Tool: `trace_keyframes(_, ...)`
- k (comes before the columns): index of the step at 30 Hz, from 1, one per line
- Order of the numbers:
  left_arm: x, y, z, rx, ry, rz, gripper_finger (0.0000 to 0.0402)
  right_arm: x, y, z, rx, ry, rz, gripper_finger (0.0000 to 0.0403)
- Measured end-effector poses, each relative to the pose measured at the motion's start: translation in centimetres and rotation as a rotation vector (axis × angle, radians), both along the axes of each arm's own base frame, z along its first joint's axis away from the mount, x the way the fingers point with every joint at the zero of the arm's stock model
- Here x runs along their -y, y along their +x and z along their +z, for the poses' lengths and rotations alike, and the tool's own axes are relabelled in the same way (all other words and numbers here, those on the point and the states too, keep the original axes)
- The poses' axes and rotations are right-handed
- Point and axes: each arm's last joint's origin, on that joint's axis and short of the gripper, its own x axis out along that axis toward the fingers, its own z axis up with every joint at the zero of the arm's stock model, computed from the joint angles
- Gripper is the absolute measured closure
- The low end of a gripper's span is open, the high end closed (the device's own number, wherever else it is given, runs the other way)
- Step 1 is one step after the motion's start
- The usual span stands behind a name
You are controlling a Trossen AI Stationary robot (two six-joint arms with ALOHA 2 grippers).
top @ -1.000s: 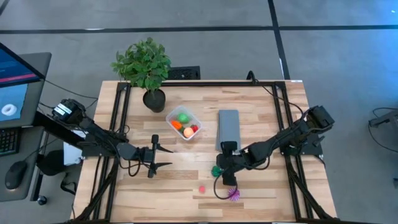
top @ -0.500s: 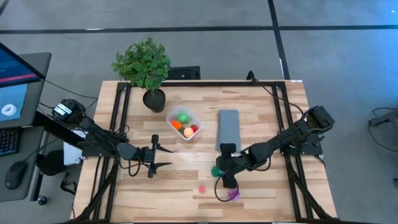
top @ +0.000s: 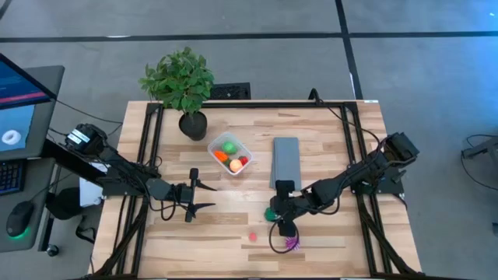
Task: Pick and placing Produce into tupperware
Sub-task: Put the green bell pepper into the transparent bin
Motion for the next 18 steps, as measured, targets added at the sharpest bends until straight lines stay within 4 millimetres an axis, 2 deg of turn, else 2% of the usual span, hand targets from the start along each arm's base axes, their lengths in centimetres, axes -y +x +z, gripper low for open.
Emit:
trace_keyframes(3,0.0,0.0,0.0,0.0,-0.001,0.0,0.0188,-0.1,0.3,-0.4,0.0,0.005,0.003,0.0088)
trace_keyframes(10,0.0,0.0,-0.1,-0.01,0.003,0.001,0.0188,0.1,1.1,-2.7,-0.05,-0.002,0.024,0.0088)
trace_keyframes(18,0.0,0.0,-0.1,-0.014,-0.002,0.002,0.0188,0.5,1.3,-2.5,-0.048,-0.003,0.012,0.0088)
